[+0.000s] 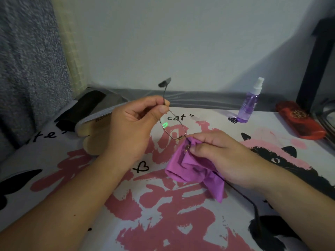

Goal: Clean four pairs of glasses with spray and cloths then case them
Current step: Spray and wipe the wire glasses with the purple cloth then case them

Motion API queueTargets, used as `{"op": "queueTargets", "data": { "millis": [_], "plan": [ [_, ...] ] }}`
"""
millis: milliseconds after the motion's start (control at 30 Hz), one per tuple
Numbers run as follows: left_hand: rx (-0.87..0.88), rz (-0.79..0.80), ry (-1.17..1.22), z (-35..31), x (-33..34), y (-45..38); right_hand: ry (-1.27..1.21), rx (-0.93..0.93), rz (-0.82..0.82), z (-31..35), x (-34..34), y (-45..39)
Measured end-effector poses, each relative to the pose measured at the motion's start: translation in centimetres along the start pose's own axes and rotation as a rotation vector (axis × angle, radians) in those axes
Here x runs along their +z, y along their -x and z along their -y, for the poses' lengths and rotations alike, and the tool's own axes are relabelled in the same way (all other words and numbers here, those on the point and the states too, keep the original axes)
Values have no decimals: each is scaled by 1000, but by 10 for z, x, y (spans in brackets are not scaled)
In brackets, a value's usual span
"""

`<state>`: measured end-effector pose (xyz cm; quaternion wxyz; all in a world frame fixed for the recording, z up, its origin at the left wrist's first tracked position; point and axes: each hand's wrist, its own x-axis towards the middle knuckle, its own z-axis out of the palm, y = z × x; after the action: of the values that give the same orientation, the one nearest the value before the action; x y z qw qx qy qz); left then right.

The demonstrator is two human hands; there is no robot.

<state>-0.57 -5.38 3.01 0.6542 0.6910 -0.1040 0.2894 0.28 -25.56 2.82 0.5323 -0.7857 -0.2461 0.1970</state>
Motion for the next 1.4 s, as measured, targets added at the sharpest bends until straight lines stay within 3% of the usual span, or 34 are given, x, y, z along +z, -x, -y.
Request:
{"op": "queueTargets", "data": {
  "millis": [333,500,633,767,933,1400],
  "plan": [
    [10,-46,20,2,-5,-6,-186,-30,-197,-2,7,-4],
    [8,-73,23,4,-8,-7,-453,54,-537,-4,-20,-10],
    [-7,-61,26,6,-8,-6,-630,-26,-608,-8,-51,-11],
    [30,-35,-44,4,-7,-4,-814,-82,-529,-7,-55,-13],
    [44,-20,-62,2,-4,-2,-832,-57,-346,-2,-43,-10],
    [172,-30,-118,2,-13,-9,-302,228,18,-1,-35,2]
  ]
}}
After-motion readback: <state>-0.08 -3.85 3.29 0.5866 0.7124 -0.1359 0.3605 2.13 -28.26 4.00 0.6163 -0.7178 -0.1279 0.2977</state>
